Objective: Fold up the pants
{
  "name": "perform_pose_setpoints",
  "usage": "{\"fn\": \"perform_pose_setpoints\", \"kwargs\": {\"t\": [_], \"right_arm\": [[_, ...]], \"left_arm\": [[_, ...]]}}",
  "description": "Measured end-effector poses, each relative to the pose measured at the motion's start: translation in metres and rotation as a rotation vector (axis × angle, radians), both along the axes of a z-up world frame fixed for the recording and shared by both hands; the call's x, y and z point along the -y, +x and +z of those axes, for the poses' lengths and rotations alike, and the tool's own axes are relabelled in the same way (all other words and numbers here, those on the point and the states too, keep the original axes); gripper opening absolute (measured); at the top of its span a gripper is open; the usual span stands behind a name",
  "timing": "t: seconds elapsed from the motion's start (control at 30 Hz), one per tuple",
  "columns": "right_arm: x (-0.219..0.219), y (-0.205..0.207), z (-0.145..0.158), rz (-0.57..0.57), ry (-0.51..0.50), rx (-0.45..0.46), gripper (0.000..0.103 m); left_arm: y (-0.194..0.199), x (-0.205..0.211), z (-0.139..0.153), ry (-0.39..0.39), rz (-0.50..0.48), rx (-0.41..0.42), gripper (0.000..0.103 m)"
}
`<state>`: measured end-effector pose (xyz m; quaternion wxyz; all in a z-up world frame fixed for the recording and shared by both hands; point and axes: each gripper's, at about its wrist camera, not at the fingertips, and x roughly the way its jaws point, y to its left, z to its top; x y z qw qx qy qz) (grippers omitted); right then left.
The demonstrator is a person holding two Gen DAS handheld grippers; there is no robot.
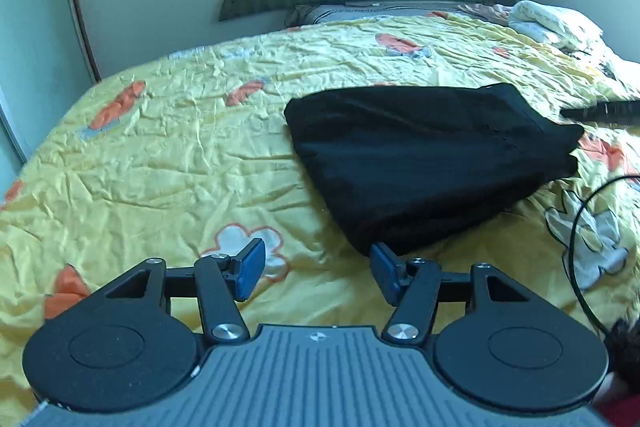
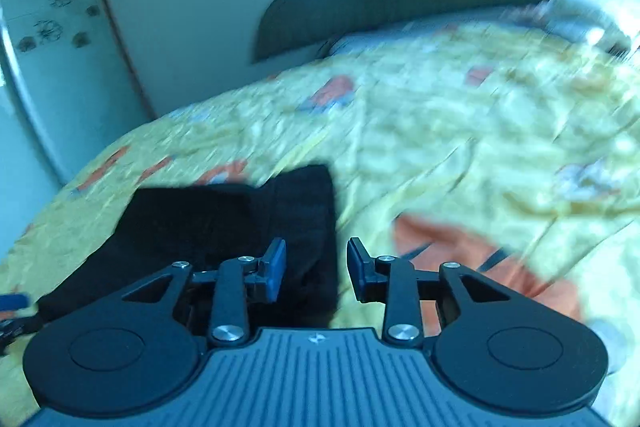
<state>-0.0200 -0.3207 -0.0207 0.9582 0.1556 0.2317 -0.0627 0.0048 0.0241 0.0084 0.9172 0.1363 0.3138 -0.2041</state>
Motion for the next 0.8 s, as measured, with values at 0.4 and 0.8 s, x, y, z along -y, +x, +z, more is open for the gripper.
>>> {"fn": "perform_pose_setpoints", "kwargs": {"t": [0.4, 0.8], "right_arm": [[-0.045, 0.112, -0.005, 0.312, -0.171, -0.103, 0.034], [0.007, 0.045, -0.002, 0.141, 0.009, -0.059, 0.068]], "left_arm": [[0.058, 0.065, -0.001, -0.142, -0.142, -0.077, 0.077], [0.085, 0.042, 0.006, -0.172, 0.042, -0.090, 0.094]]}}
